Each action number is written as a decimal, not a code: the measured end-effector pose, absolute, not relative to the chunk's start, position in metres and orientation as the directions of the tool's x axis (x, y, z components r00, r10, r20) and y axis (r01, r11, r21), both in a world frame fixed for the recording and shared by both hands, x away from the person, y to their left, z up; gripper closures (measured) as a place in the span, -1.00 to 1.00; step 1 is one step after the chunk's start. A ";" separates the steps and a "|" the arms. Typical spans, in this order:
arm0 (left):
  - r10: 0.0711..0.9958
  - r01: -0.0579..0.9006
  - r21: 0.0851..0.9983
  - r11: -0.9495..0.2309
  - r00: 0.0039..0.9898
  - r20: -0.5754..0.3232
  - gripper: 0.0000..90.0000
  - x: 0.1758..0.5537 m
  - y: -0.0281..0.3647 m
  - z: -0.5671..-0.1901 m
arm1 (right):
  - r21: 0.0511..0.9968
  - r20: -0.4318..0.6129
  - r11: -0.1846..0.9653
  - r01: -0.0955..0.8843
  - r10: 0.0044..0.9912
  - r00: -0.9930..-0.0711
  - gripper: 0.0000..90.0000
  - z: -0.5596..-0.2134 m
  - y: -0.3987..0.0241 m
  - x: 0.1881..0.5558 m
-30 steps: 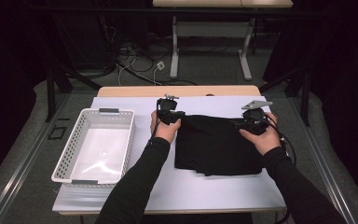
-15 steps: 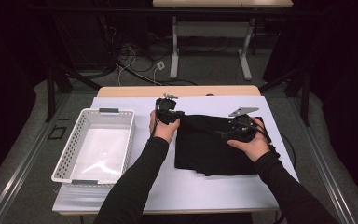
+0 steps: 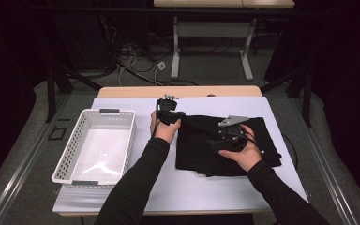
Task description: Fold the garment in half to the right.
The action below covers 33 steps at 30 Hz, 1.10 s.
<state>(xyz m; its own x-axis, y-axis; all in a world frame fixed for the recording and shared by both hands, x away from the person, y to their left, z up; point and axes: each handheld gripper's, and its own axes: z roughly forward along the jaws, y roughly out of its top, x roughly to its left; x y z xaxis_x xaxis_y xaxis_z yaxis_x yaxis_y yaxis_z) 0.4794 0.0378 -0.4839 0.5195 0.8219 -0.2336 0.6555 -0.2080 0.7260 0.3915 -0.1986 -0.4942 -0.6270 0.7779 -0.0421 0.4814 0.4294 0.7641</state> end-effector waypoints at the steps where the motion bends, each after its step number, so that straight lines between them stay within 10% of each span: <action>1: 0.821 0.655 0.726 -0.210 0.521 -0.233 0.91 0.479 0.038 -0.484 | 0.768 -0.035 0.428 0.477 0.771 -0.636 -0.53 -0.495 -0.196 0.390; 33: 0.820 0.655 0.726 -0.211 0.523 -0.234 0.91 0.481 0.039 -0.485 | 0.736 0.049 0.514 0.441 0.609 -0.792 0.02 -0.540 -0.118 0.364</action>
<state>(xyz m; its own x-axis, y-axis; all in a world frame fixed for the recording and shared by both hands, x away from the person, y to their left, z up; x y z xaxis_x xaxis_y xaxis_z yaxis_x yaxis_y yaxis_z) 0.4807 0.0389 -0.4849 0.5225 0.8200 -0.2335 0.6551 -0.2108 0.7255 0.3640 -0.1183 -0.5399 -0.7919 0.6087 0.0491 0.4406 0.5139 0.7360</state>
